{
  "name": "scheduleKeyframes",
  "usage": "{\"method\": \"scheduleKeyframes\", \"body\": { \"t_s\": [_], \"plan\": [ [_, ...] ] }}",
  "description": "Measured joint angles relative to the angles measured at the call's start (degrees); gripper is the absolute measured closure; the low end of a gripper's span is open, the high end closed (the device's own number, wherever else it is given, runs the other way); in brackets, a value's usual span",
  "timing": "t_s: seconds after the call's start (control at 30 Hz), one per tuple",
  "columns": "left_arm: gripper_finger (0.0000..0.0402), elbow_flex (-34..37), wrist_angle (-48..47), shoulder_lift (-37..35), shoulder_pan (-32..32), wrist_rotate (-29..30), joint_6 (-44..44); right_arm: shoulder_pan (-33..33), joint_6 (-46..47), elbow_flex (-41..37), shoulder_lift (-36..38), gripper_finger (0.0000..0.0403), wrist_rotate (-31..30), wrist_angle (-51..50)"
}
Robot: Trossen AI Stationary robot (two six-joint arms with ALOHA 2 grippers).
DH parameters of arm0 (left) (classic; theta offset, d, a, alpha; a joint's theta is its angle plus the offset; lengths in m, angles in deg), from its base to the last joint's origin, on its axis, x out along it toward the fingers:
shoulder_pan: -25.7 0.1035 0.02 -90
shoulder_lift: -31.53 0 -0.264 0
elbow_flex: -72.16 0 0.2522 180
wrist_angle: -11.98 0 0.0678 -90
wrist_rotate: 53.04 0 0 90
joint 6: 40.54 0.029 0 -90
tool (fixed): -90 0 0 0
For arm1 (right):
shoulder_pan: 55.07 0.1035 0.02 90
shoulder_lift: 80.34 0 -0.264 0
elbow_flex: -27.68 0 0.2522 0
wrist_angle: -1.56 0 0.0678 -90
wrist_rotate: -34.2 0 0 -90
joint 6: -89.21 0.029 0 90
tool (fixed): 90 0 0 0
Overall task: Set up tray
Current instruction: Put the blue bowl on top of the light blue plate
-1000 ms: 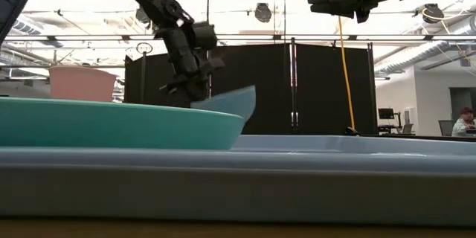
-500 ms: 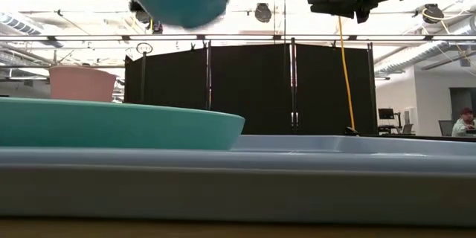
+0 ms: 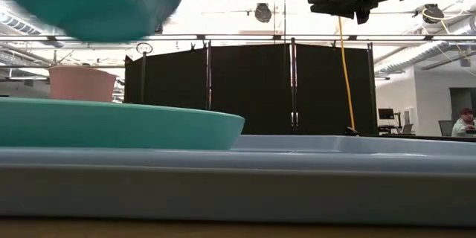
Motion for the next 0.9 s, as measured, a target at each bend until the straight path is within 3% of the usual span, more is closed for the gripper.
{"method": "scheduleKeyframes", "body": {
  "t_s": [0.43,0.9],
  "plan": [
    [0.0393,0.0,-4.7,11.3,-0.7,-5.6,-1.7,0.0,1.3,0.0,0.0,0.0245,0.2,0.0],
    [0.0388,0.0,-5.9,12.3,-0.6,-3.6,-1.1,0.0,1.2,0.0,0.0,0.0245,0.2,-0.1]
  ]
}}
